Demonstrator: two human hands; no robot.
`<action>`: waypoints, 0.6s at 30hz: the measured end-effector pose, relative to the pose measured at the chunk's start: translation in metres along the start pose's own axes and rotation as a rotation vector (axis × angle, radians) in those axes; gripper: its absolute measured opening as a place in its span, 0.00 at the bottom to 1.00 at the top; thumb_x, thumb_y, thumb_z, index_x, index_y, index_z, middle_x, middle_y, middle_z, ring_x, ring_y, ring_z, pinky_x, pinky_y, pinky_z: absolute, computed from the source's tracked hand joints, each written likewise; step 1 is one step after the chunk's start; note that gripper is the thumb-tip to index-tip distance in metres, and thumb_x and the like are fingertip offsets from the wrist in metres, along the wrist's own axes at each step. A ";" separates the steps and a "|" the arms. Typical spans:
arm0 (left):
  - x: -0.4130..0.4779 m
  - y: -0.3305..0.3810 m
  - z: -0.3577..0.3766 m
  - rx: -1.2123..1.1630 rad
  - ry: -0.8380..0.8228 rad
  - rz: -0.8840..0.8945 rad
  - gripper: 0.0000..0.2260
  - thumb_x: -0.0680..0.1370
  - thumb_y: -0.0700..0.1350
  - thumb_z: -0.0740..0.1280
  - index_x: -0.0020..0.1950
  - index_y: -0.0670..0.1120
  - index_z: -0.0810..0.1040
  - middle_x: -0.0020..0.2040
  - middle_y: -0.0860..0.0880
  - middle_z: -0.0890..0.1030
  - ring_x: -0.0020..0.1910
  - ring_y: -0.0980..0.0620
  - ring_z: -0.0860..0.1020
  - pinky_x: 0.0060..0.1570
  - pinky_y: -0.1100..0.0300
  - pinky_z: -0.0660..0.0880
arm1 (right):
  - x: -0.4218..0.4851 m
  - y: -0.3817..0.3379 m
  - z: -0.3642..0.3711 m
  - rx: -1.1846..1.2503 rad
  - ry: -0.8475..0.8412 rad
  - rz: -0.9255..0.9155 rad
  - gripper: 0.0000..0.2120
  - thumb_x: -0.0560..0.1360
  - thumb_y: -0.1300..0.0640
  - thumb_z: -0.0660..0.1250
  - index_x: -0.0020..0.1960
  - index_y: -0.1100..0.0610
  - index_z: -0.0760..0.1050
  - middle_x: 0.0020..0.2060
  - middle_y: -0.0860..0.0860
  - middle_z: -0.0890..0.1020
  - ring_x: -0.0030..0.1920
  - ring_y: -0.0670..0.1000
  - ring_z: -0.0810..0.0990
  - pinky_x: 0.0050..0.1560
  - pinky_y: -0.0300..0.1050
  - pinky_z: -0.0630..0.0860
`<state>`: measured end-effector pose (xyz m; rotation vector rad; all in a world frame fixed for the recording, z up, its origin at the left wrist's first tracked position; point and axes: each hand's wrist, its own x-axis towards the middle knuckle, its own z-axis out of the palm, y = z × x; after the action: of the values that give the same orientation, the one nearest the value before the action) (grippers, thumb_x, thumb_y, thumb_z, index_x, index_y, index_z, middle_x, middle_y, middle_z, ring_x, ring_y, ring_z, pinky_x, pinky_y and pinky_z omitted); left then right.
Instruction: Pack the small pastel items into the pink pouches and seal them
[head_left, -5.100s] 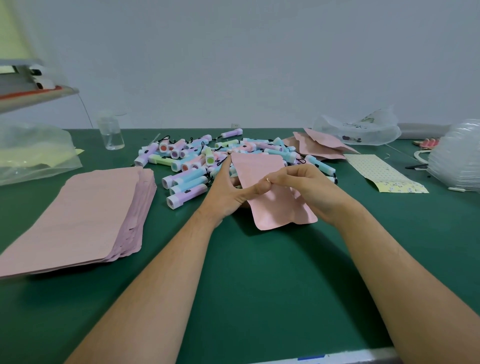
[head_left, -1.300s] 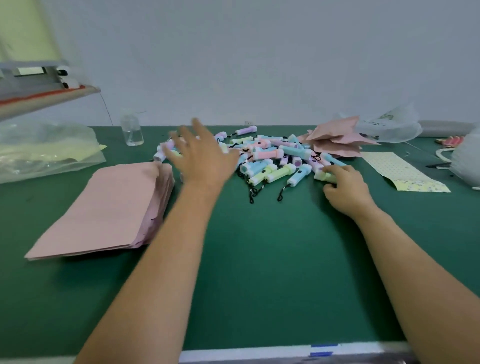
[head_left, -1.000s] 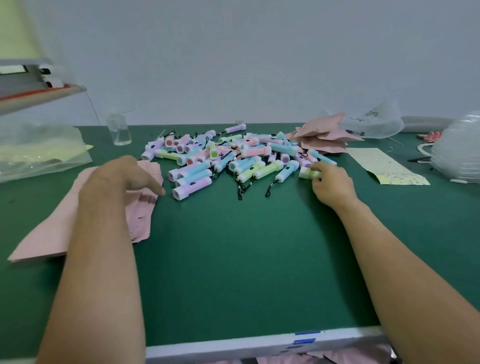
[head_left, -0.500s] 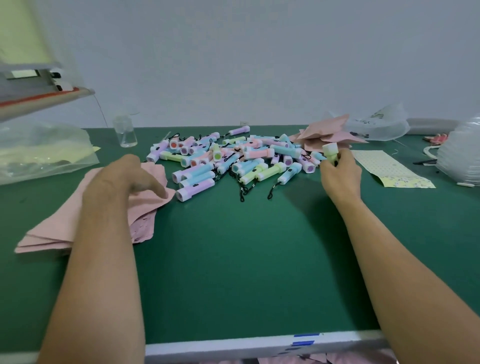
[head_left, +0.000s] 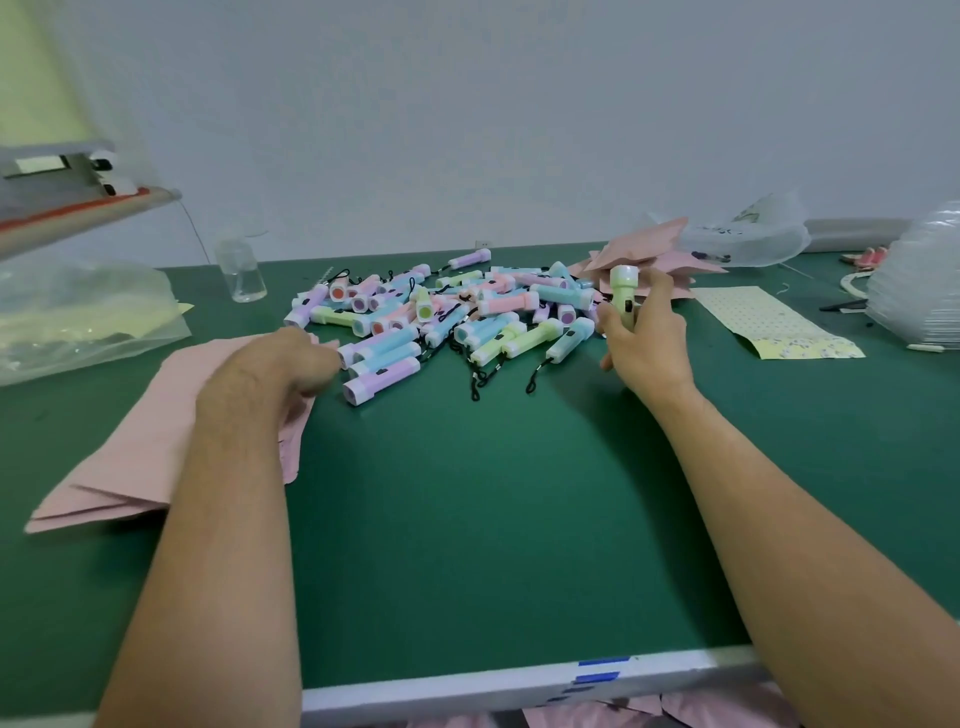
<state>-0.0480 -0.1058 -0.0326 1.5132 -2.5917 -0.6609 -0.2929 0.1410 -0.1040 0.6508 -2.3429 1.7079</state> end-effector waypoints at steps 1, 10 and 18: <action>-0.002 0.004 0.003 -0.040 0.027 -0.008 0.22 0.85 0.40 0.61 0.79 0.37 0.66 0.73 0.35 0.73 0.69 0.35 0.73 0.59 0.49 0.69 | -0.001 -0.001 0.001 -0.014 0.003 -0.009 0.24 0.83 0.53 0.65 0.75 0.53 0.61 0.33 0.50 0.77 0.29 0.53 0.80 0.31 0.43 0.79; -0.049 0.081 0.000 -0.915 0.973 0.738 0.19 0.87 0.50 0.61 0.39 0.44 0.77 0.29 0.56 0.69 0.26 0.58 0.69 0.29 0.69 0.63 | 0.000 -0.002 0.000 -0.185 0.146 0.002 0.18 0.81 0.42 0.64 0.63 0.53 0.74 0.50 0.51 0.84 0.52 0.57 0.82 0.52 0.54 0.78; -0.008 0.105 0.100 -1.878 -0.151 0.216 0.17 0.87 0.52 0.63 0.70 0.43 0.77 0.60 0.46 0.85 0.58 0.46 0.83 0.52 0.51 0.82 | 0.001 0.013 -0.008 -0.625 -0.050 0.060 0.10 0.77 0.47 0.67 0.48 0.53 0.81 0.47 0.53 0.82 0.52 0.58 0.79 0.43 0.47 0.76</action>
<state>-0.1561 -0.0219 -0.0799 0.4274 -0.9343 -2.1238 -0.3005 0.1515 -0.1124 0.5059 -2.7346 0.8809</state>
